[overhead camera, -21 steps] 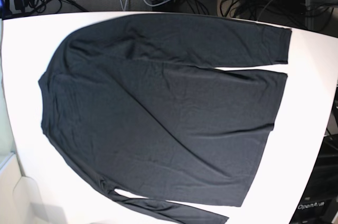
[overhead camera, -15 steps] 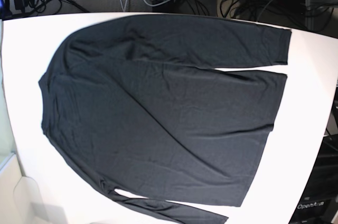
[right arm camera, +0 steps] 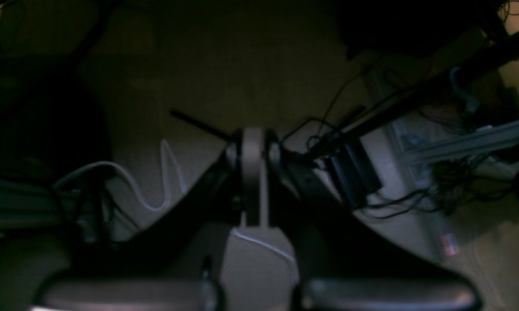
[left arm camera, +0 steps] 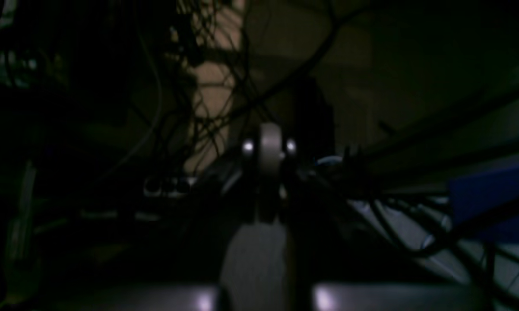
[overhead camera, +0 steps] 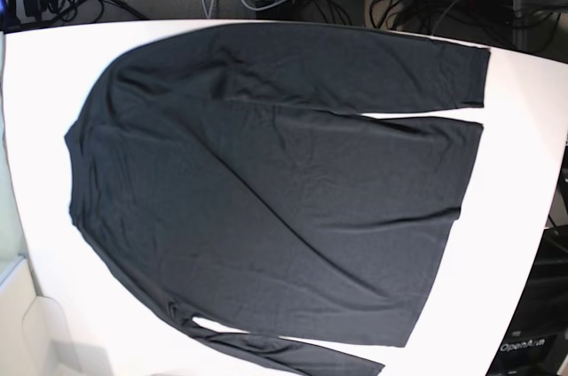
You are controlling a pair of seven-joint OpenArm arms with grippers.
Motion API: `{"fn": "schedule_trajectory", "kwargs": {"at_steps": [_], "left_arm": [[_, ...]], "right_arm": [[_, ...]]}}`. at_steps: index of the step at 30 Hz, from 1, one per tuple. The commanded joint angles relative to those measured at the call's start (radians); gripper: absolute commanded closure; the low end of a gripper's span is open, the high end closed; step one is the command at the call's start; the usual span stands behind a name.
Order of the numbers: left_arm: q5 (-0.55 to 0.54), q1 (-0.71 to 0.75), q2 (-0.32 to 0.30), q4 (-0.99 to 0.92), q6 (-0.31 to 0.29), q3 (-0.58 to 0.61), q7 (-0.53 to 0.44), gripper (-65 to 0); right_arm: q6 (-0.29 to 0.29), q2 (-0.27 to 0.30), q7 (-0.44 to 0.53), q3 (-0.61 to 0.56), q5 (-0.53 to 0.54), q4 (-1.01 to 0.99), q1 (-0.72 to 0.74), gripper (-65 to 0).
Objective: Fold the T-shirt properly
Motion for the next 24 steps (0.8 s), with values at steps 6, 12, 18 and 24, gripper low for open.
{"fn": "schedule_trajectory", "kwargs": {"at_steps": [6,12,18,24], "left_arm": [[-0.002,0.153,-0.004,0.250,0.001,-0.002,-0.023,-0.6],[-0.004,0.280,-0.021,0.497,0.005,-0.005,-0.019,-0.6],[-0.004,0.372,-0.018,0.672,0.004,-0.094,-0.017,-0.6],[-0.004,0.451,-0.017,0.827,0.005,-0.152,-0.013,-0.7]], "right_arm": [[0.028,0.004,0.034,0.007,0.013,-0.002,-0.021,0.0],[0.028,0.003,0.036,0.007,0.013,0.143,-0.106,0.0],[0.025,-0.002,0.031,0.007,0.013,0.451,-0.269,0.0],[0.025,-0.003,0.026,0.007,0.013,0.752,-0.416,-0.1]]}}
